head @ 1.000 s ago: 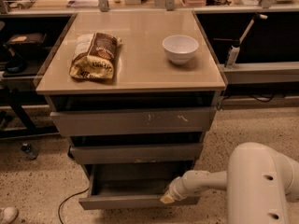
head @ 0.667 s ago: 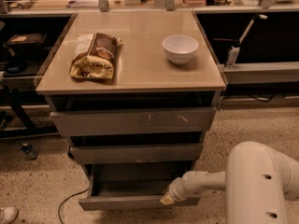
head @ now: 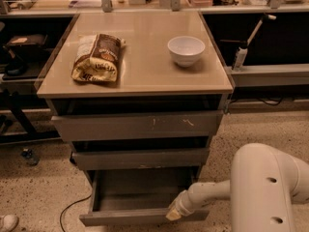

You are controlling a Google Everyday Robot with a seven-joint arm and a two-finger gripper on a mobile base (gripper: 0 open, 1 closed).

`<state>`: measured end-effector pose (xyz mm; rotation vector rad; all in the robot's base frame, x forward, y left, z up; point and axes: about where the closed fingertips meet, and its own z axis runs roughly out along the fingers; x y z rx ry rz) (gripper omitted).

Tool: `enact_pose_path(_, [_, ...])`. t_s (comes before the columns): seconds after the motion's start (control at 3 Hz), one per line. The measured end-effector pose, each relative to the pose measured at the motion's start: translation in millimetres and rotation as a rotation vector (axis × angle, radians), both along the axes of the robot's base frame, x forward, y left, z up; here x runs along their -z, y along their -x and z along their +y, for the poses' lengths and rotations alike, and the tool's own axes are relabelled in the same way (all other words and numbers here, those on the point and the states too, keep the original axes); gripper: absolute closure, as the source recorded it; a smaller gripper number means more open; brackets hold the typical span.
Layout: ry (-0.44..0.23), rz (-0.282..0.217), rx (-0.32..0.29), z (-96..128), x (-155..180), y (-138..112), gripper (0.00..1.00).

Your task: Open bottom drawer

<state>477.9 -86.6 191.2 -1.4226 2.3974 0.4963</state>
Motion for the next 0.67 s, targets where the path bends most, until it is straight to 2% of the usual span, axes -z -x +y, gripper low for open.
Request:
enact_pose_path(0.33, [0.000, 0.000, 0.000, 1, 0, 1, 1.00])
enact_pose_path(0.67, [0.003, 0.028, 0.007, 1, 0, 20, 1.00])
